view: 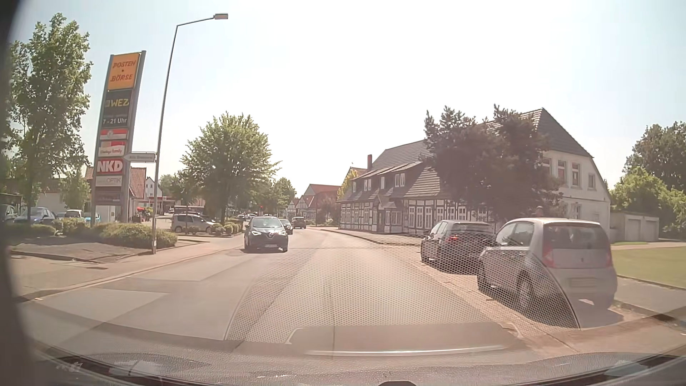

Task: Follow the waypoints while adhering to traffic rules and regulations

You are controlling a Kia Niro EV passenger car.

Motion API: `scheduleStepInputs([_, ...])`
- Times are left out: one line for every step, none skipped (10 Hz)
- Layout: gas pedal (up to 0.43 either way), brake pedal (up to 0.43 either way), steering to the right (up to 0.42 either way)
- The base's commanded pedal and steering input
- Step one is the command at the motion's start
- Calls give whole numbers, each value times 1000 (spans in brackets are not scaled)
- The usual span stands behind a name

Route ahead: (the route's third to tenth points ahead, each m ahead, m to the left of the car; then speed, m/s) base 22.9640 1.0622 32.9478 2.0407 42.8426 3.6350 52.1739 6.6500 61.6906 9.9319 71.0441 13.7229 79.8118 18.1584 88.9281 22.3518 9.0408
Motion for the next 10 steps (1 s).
scheduleStepInputs([150,0,-5])
scheduleStepInputs([150,0,-7])
scheduleStepInputs([150,0,-7])
scheduleStepInputs([150,0,-7])
scheduleStepInputs([150,0,-7])
scheduleStepInputs([150,0,-8])
scheduleStepInputs([157,0,-10])
scheduleStepInputs([157,0,-13])
scheduleStepInputs([157,0,-13])
scheduleStepInputs([157,0,-13])
